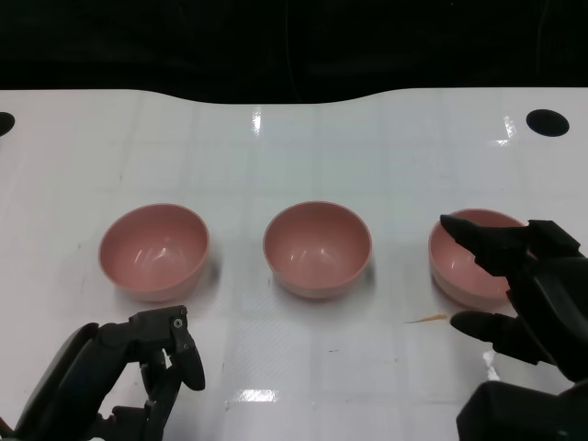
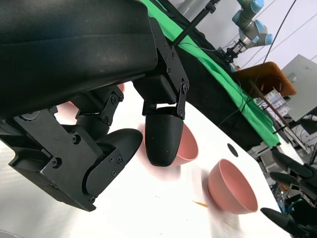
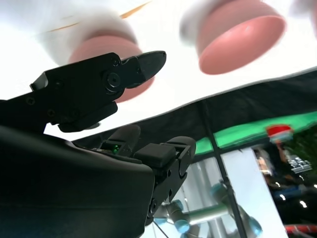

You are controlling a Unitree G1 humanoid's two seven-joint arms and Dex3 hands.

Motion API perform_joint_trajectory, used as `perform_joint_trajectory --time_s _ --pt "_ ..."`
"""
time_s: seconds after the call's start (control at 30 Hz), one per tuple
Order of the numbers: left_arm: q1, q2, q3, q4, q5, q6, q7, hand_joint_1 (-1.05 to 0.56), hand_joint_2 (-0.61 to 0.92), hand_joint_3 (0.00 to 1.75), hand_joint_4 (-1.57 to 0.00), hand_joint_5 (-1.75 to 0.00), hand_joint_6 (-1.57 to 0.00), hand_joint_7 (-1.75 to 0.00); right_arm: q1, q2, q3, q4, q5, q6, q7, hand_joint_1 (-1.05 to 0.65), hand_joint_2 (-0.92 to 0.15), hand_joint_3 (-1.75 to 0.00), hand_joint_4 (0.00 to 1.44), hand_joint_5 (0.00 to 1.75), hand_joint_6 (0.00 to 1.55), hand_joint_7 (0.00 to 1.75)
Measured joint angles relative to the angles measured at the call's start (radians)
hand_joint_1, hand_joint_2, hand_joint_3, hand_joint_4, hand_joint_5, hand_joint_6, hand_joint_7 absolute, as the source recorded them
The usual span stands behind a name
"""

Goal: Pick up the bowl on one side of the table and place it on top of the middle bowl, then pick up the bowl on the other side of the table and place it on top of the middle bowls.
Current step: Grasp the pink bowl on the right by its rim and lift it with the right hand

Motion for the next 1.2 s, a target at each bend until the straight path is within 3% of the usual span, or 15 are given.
perform_joint_trajectory --time_s 0.3,0.6,0.77,0.97,1.2 --pt "0.000 0.000 -0.001 -0.007 0.001 0.000 0.000 -0.08 0.34 1.45 -0.86 -1.71 -0.80 -1.51 -0.059 -0.005 0.061 -0.001 -0.106 0.146 0.100 -0.56 -0.85 0.00 0.04 0.68 0.32 0.01" --pt "-0.002 0.001 -0.002 -0.012 0.008 0.004 0.000 -0.08 0.33 1.47 -0.86 -1.71 -0.81 -1.50 -0.143 -0.024 0.114 0.132 -0.149 0.192 0.102 -0.56 -0.86 0.00 0.06 0.63 0.31 0.01" --pt "-0.006 0.002 -0.002 -0.011 0.005 0.003 0.000 -0.08 0.32 1.46 -0.86 -1.70 -0.81 -1.50 -0.228 -0.019 0.164 0.285 -0.166 0.221 0.087 -0.55 -0.89 -0.01 0.14 0.52 0.36 0.02" --pt "-0.005 0.002 -0.001 -0.012 0.007 0.002 0.001 -0.08 0.34 1.44 -0.86 -1.70 -0.80 -1.51 -0.306 -0.013 0.207 0.445 -0.145 0.221 0.063 -0.51 -0.92 -0.03 0.24 0.39 0.40 0.02" --pt "0.000 0.002 -0.001 -0.020 0.008 0.003 0.002 -0.09 0.35 1.42 -0.87 -1.69 -0.80 -1.50 -0.372 -0.002 0.244 0.612 -0.105 0.182 0.003 -0.45 -0.92 -0.07 0.56 0.43 0.54 0.06"
